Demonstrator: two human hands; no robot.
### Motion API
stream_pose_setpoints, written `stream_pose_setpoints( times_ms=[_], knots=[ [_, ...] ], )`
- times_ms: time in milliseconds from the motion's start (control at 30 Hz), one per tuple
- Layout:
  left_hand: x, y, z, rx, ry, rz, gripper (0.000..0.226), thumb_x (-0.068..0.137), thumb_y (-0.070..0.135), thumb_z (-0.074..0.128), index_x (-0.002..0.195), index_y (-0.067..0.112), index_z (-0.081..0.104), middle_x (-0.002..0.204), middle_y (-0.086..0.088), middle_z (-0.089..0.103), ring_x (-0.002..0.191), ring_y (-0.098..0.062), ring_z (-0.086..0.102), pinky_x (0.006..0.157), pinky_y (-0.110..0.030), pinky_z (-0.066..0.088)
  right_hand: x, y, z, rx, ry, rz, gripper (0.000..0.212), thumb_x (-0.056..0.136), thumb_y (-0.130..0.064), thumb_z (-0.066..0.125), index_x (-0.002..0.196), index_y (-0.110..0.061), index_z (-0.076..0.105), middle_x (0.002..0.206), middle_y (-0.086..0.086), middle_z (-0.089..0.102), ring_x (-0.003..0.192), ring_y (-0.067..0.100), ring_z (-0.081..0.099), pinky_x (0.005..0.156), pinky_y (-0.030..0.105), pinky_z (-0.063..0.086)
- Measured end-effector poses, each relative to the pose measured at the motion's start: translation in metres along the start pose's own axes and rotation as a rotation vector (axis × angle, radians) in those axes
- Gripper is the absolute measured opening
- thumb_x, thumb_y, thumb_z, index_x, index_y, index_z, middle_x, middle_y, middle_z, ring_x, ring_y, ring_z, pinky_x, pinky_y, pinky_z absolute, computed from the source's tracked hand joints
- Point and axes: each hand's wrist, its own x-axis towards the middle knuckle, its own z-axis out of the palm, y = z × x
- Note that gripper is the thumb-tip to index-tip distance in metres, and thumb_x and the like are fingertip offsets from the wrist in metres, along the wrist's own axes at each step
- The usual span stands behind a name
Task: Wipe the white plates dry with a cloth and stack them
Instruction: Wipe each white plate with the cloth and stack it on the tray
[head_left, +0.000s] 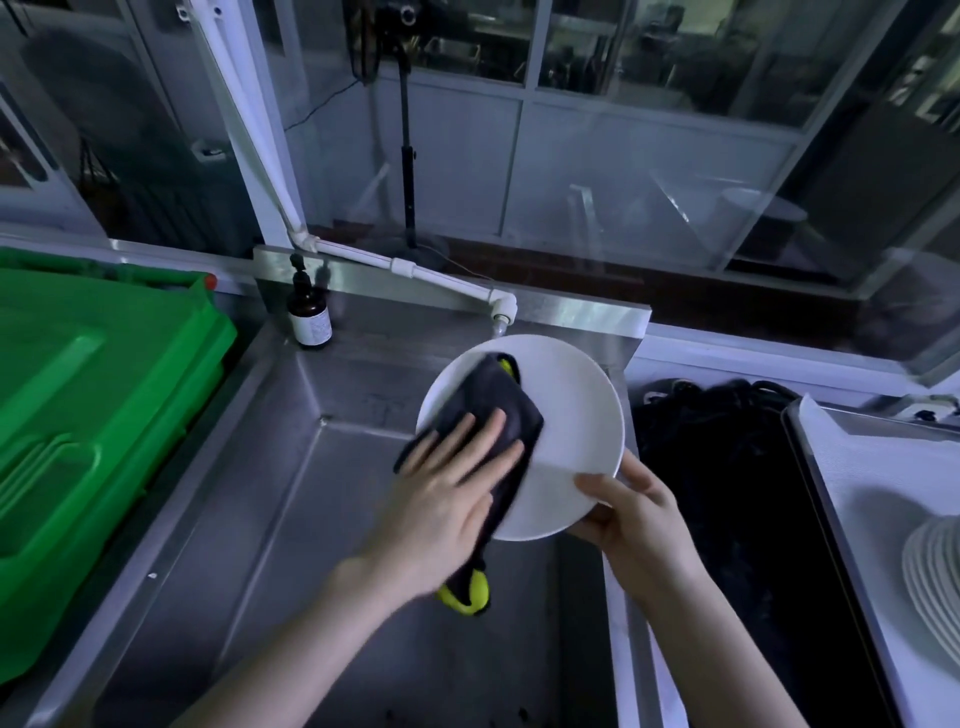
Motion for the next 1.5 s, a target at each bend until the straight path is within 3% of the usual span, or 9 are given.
stream_pose_setpoints(
  times_ms=[200,400,533,833,1033,1133,1233,1333,1500],
  knots=[
    [0.016,0.012,0.010,-0.043,-0.063,0.087,0.056,0.100,0.030,0.026,0.156,0.033,0.021,0.165,0.011,0.001,0.153,-0.016,0.001,0.123,-0.041,0.010,-0.010,0.012,0.007,0.007,-0.089,0.065,0.038,0.088,0.011,0.053,0.111,-0.011,0.074,0.101,0.021,0.072,0.087,0.034,0.071,0.069,0.049,0.062],
    [0.038,-0.018,-0.006,0.051,-0.037,-0.039,0.055,0.101,0.032,0.030,0.155,0.025,0.028,0.165,-0.001,0.009,0.151,-0.028,0.016,0.120,-0.049,0.019,-0.012,0.006,0.003,-0.043,-0.045,0.058,0.042,0.085,0.013,0.055,0.107,-0.016,0.076,0.098,0.014,0.075,0.084,0.031,0.071,0.076,0.056,0.058],
    [0.017,-0.018,-0.006,0.044,0.027,-0.081,0.055,0.098,0.031,0.031,0.152,0.025,0.035,0.164,0.000,0.018,0.149,-0.027,0.025,0.118,-0.050,0.024,-0.006,-0.007,-0.004,-0.023,0.006,-0.004,0.043,0.086,0.012,0.055,0.102,-0.020,0.078,0.093,0.009,0.074,0.081,0.026,0.070,0.069,0.048,0.062],
    [0.022,0.012,0.010,-0.040,-0.004,0.092,0.054,0.103,0.031,0.027,0.156,0.031,0.019,0.166,0.009,0.000,0.153,-0.018,-0.001,0.123,-0.044,0.011,-0.011,0.008,0.005,-0.079,-0.132,0.045,0.037,0.089,0.010,0.054,0.111,-0.014,0.074,0.105,0.023,0.072,0.091,0.037,0.071,0.077,0.053,0.061],
    [0.053,-0.020,-0.016,-0.021,0.037,0.058,0.061,0.096,0.050,0.041,0.154,0.033,0.029,0.164,0.003,0.019,0.151,-0.026,0.015,0.121,-0.056,0.011,-0.014,0.000,0.001,-0.276,-0.254,0.073,0.039,0.076,-0.004,0.065,0.111,-0.019,0.074,0.100,0.020,0.074,0.087,0.037,0.073,0.070,0.050,0.061],
    [0.050,-0.042,-0.032,-0.376,0.047,-0.148,0.061,0.087,0.045,0.065,0.143,0.028,0.046,0.142,0.004,0.051,0.132,-0.021,0.048,0.109,-0.039,0.039,-0.010,-0.017,-0.007,-0.405,-0.275,0.041,0.041,0.075,-0.006,0.066,0.111,-0.024,0.075,0.095,0.015,0.076,0.083,0.033,0.074,0.063,0.044,0.061],
    [0.044,-0.053,-0.038,-0.591,0.043,-0.358,0.061,0.076,0.031,0.083,0.130,0.022,0.058,0.122,0.009,0.064,0.114,-0.010,0.059,0.091,-0.015,0.040,-0.006,-0.039,-0.008,-0.518,-0.348,0.010,0.041,0.078,-0.004,0.067,0.109,-0.029,0.076,0.090,0.009,0.077,0.079,0.025,0.075,0.058,0.034,0.059],
    [0.044,-0.047,-0.043,-0.591,0.055,-0.332,0.059,0.067,0.031,0.089,0.120,0.025,0.064,0.110,0.014,0.068,0.103,-0.001,0.061,0.084,-0.005,0.039,-0.001,-0.054,0.003,-0.667,-0.452,0.029,0.048,0.085,0.006,0.064,0.107,-0.034,0.076,0.090,0.004,0.077,0.080,0.022,0.075,0.057,0.031,0.059],
    [0.055,-0.021,-0.048,-0.327,-0.168,-0.161,0.050,0.059,0.060,0.082,0.099,0.035,0.064,0.071,0.013,0.061,0.075,-0.011,0.058,0.064,-0.028,0.044,0.008,-0.044,0.028,-0.918,-0.519,0.095,0.024,0.087,0.008,0.060,0.104,-0.006,0.070,0.089,0.022,0.068,0.076,0.025,0.070,0.066,0.055,0.059]
  ],
)
